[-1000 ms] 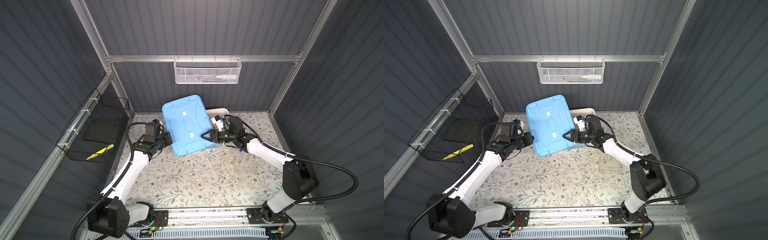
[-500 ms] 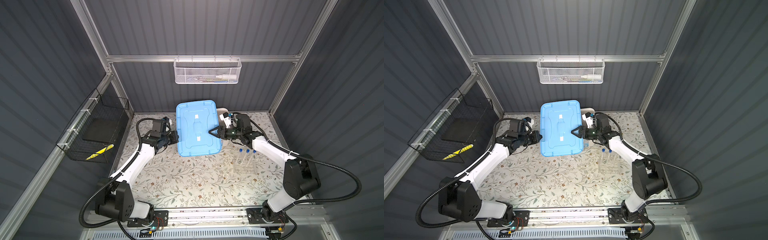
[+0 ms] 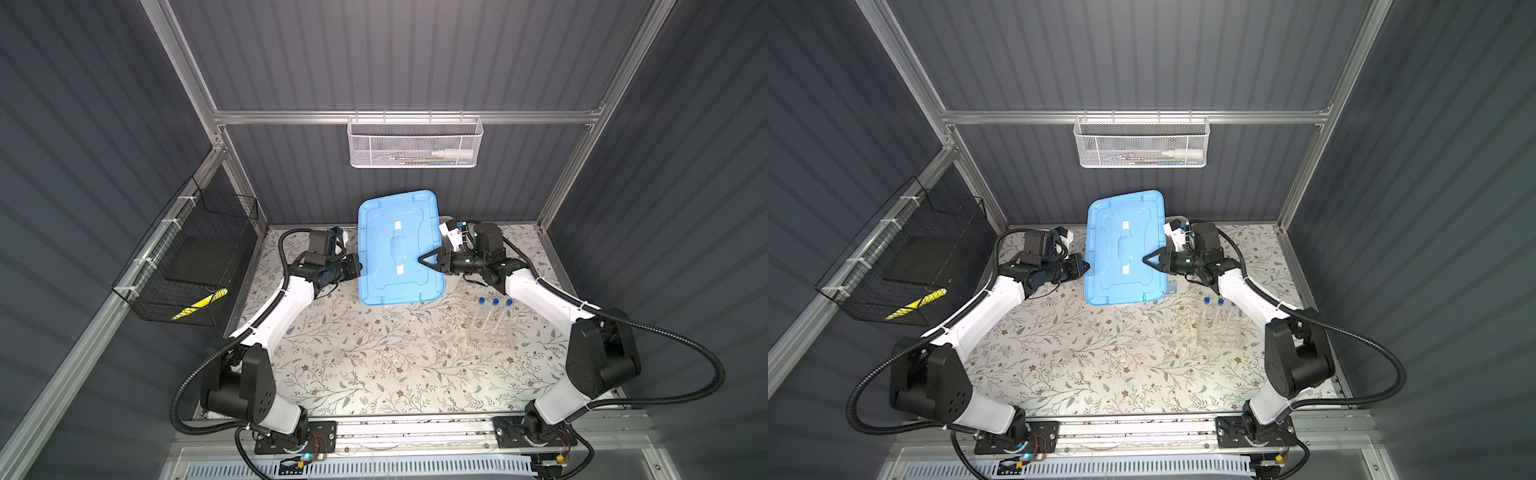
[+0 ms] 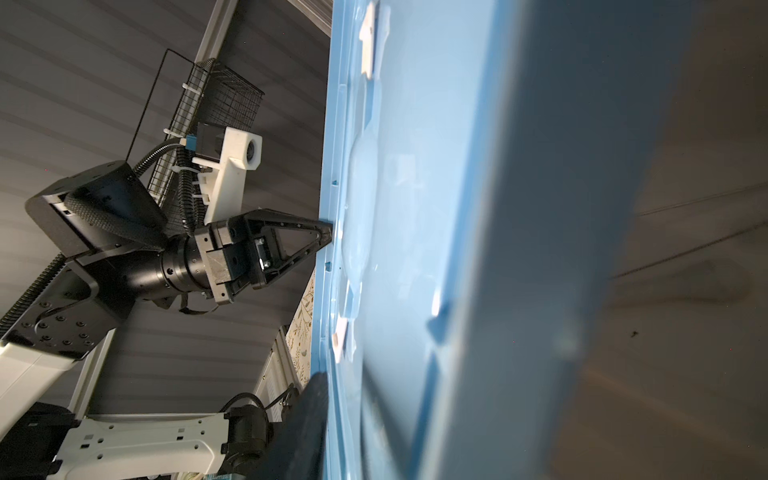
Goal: Organize the chemistry lab equipment
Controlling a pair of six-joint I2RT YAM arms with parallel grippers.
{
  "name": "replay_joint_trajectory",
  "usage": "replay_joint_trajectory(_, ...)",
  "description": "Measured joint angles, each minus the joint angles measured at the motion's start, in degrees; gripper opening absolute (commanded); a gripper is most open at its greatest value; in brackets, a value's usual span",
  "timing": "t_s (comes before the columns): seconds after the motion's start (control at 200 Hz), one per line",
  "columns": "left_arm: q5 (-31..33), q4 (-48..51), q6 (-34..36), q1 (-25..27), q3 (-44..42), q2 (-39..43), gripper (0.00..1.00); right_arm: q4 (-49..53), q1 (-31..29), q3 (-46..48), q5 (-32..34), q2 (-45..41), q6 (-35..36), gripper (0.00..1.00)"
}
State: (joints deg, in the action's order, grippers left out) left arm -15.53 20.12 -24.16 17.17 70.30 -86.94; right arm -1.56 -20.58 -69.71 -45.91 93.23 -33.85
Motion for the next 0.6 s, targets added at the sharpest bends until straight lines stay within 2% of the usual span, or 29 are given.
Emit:
replay_joint_trajectory(0.085, -0.66, 0.00, 0.00, 0.00, 1.70, -1.38, 0.05, 0.13, 0.57, -0.92, 0.00, 0.00, 0.00, 0.29)
replay_joint_trajectory(0.175, -1.60, -0.07, 0.02, 0.00, 3.74, -3.13, 0.13, 0.24, 1.29, -1.55, 0.04, 0.00, -0.09, 0.24)
replay_joint_trajectory(0.305, -2.78, -0.85, -0.26, 0.59, 6.21, -5.57, 0.16, 1.22, 2.56, -1.75, 0.09, 0.00, -0.70, 0.19)
replay_joint_trajectory(0.6, -2.47, -1.75, -1.09, 3.43, 11.21, -8.98, 0.56, 4.04, 6.47, -2.58, 0.04, -1.68, -0.81, 0.15)
